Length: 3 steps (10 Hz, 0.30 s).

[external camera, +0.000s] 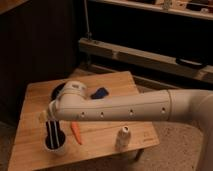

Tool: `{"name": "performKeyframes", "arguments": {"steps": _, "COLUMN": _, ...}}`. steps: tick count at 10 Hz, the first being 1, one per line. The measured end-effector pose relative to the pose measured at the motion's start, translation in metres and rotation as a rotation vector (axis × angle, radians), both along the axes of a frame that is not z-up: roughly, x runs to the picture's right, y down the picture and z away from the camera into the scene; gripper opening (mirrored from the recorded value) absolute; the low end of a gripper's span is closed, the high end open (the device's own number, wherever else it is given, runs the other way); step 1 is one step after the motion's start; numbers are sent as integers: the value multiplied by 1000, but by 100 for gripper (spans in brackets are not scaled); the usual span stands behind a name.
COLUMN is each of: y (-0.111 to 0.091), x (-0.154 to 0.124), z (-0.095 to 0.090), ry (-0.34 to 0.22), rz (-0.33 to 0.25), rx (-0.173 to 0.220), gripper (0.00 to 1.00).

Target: Place the eraser in the ceramic cup

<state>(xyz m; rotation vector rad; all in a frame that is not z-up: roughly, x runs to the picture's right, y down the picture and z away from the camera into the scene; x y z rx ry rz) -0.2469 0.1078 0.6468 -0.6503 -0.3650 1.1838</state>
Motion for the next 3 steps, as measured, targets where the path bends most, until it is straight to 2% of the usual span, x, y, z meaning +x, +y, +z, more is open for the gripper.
{"name": "performKeyframes", "arguments": {"steps": 3, "y": 0, "x": -1, "z": 0, "ry": -10, "rz": -4, "rx": 9, "gripper": 80}}
